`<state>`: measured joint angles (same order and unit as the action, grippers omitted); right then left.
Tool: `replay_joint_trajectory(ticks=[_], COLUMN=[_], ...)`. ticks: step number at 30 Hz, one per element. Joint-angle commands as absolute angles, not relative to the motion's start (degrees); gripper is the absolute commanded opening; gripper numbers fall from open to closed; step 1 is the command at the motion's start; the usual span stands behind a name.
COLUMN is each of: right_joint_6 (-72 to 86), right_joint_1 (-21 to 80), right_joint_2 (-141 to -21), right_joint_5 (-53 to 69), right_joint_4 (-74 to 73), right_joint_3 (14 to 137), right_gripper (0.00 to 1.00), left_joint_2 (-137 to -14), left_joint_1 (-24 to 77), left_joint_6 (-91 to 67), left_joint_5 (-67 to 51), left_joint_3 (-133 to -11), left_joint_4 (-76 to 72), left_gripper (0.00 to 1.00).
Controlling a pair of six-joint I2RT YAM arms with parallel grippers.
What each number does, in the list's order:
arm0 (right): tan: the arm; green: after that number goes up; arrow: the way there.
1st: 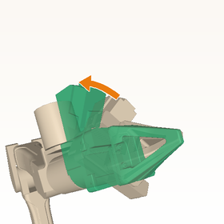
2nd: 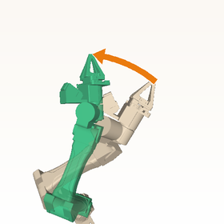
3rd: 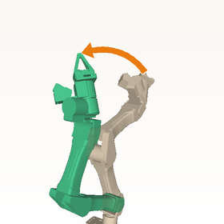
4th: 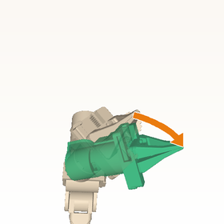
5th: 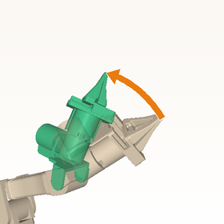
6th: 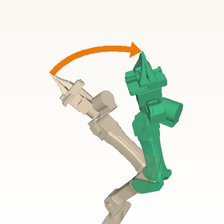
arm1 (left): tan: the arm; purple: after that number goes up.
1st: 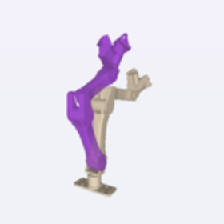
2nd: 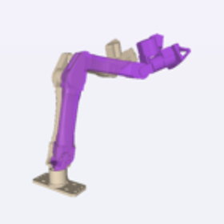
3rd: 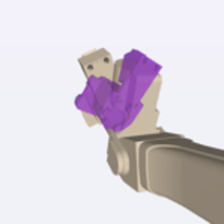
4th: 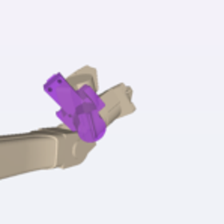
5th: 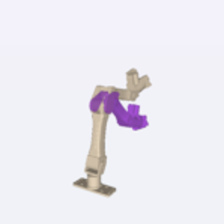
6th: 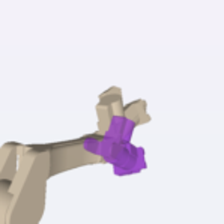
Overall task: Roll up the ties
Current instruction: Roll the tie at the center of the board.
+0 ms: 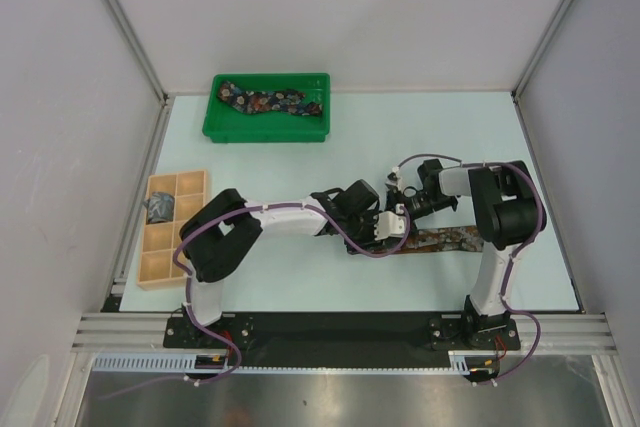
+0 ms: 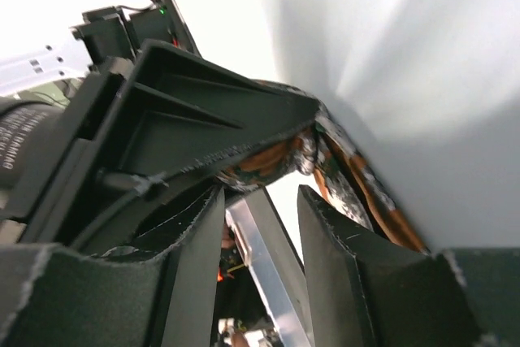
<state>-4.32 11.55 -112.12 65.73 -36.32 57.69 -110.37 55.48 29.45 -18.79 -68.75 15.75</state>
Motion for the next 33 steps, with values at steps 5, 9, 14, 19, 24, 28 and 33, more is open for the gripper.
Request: replay_joint_trajectory(ticks=[5,9,14,19,24,28,33], right_joint_6=[3.42,3.87,2.38,1.23,0.79,0.18,-1.4], right_joint_1=[14.15,15.11,14.94,14.33,13.54,12.4,10.37], right_joint_2=[-109.69,-110.48,-112.23,-112.94,-113.29,-113.99,-113.82], right_joint_5=[67.24,66.36,63.99,62.58,59.68,56.34,51.34], right_joint_4=[-26.37,-25.05,-26.01,-27.33,-27.77,-28.04,-29.62], right_joint_3=[55.81,55.63,56.07,56.16,55.46,55.2,54.58], right_gripper=[0.45,0.39,0.17,0.0,0.0,0.0,0.0], left_joint_2=[-114.7,-114.79,-114.61,-114.61,-112.51,-107.07,-101.96], left_joint_1=[55.28,55.11,55.19,55.11,54.32,53.09,50.98], left_joint_6=[29.44,29.09,29.36,29.01,27.95,25.4,21.63], left_joint_5=[-17.14,-17.32,-17.67,-17.75,-18.8,-20.39,-23.63], left_joint_3=[-66.89,-66.53,-66.01,-65.92,-65.04,-62.5,-58.37], left_joint_4=[21.36,20.74,20.3,19.95,18.37,14.77,8.18], left_gripper=[0.17,0.17,0.18,0.18,0.38,0.58,0.7])
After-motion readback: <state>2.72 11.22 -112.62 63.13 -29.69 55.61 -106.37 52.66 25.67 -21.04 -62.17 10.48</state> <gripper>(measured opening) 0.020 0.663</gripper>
